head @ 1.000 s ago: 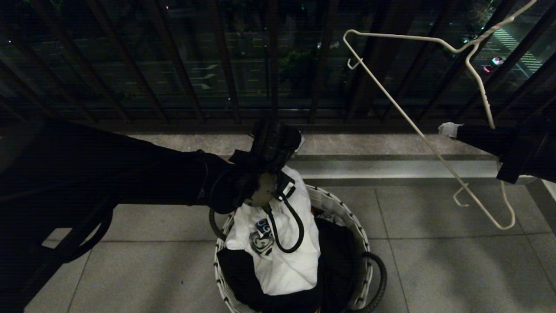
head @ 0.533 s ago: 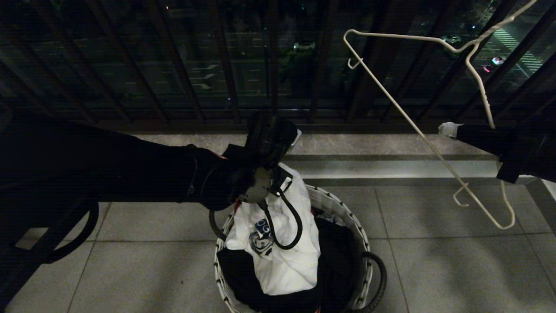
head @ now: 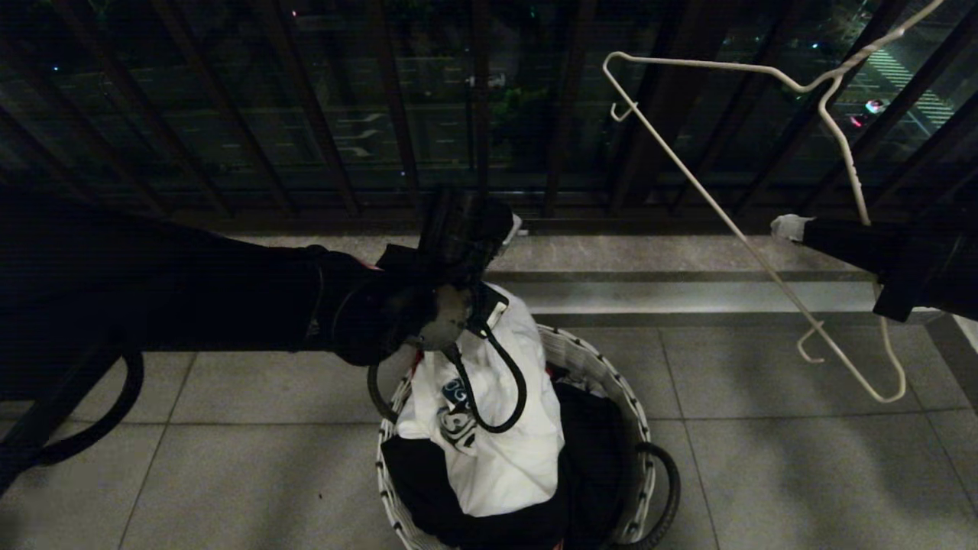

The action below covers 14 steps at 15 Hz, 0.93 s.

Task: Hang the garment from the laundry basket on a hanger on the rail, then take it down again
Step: Pick up clothes from the basket

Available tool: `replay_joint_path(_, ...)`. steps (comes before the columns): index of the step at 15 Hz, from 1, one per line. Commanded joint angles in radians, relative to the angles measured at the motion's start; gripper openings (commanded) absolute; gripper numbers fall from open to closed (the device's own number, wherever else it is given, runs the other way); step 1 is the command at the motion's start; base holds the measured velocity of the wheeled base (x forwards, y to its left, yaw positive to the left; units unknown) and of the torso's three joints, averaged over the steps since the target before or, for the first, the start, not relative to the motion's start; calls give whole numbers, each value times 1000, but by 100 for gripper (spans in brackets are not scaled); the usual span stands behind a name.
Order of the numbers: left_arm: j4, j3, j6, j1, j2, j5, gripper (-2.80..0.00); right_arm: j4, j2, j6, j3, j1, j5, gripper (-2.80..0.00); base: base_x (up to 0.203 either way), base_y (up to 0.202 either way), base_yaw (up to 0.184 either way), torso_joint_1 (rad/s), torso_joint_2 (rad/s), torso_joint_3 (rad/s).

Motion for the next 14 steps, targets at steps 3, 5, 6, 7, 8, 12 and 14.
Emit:
replay_joint_path(3, 0, 20, -48, -35, -133, 9, -280, -3, -6, 1, -1, 0, 3, -280, 0, 0, 0, 0, 0, 0)
replay_joint_path(5, 1, 44, -62, -74, -226, 26, -280, -3, -9, 1, -3, 0, 3, -280, 0, 0, 0, 0, 0, 0)
replay_joint_path(6, 2, 61, -64, -92, -265, 42, -280, -3, -9, 1, -3, 0, 3, -280, 0, 0, 0, 0, 0, 0)
replay_joint_path(7, 2, 81, -65, -109, -304, 60, -280, -3, -9, 2, -3, 0, 3, -280, 0, 0, 0, 0, 0, 0)
replay_joint_path(8, 3, 100, -65, -121, -339, 77, -280, -3, -9, 2, -3, 0, 3, -280, 0, 0, 0, 0, 0, 0)
replay_joint_path(12, 8, 114, -57, -132, -437, 109, -280, -3, -20, 2, -5, 0, 3, -280, 0, 0, 0, 0, 0, 0)
replay_joint_path(14, 11, 117, -55, -156, -475, 111, -280, -3, -22, 3, -8, 0, 3, -280, 0, 0, 0, 0, 0, 0)
